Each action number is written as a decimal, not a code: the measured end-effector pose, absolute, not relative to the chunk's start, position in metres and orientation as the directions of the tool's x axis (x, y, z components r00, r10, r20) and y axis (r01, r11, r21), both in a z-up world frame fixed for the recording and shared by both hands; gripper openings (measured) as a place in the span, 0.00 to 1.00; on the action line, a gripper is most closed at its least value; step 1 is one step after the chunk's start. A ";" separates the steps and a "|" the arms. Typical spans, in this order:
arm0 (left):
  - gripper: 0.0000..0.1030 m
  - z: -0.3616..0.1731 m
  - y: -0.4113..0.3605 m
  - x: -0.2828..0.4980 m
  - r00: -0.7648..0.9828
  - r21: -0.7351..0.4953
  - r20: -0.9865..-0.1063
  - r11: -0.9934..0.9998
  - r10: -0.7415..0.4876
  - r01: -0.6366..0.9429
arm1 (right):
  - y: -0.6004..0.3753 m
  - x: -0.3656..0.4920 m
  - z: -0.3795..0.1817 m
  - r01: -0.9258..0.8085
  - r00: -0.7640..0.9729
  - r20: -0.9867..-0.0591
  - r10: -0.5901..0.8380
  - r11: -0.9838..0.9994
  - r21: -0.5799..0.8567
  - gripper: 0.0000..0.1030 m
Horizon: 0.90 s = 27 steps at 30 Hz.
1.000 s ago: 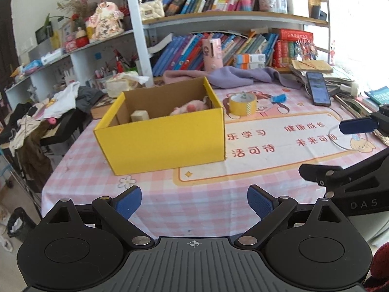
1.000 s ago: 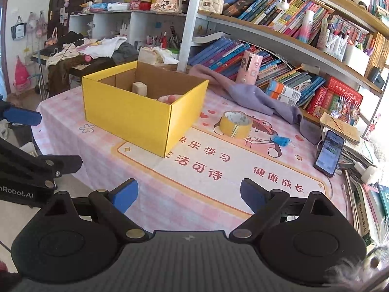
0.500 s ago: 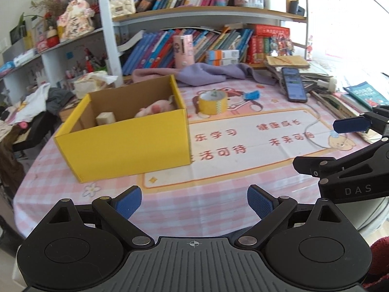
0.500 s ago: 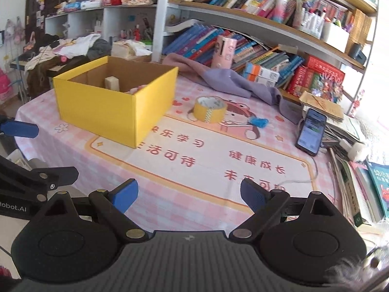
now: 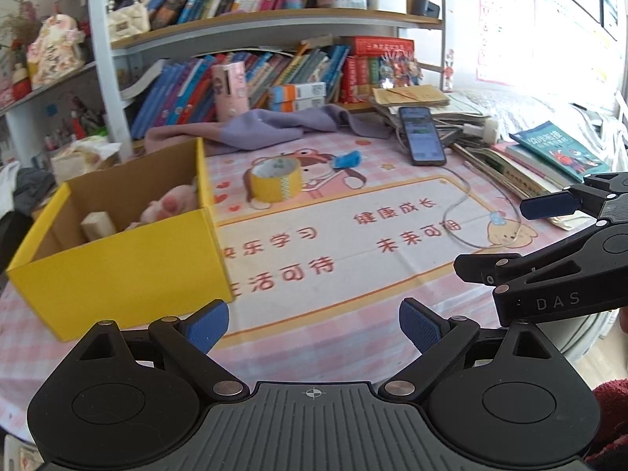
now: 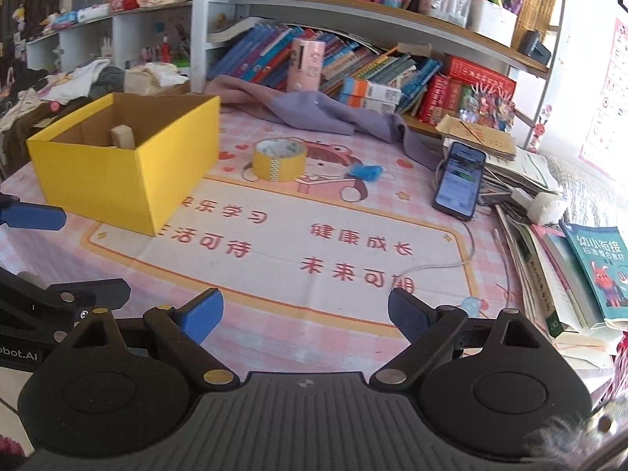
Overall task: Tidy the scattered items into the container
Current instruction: 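Raise both open grippers out of the box and move to the tape roll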
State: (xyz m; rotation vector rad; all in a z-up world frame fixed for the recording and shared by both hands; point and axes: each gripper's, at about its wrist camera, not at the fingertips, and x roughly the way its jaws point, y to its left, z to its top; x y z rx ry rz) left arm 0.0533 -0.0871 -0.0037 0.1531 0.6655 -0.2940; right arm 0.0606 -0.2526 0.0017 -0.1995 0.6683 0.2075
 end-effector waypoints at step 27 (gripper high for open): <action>0.93 -0.004 -0.160 0.190 0.760 0.039 -0.632 0.972 -0.154 0.230 | -0.325 0.213 0.006 -0.295 0.750 -0.641 0.160 0.949 -0.108 0.87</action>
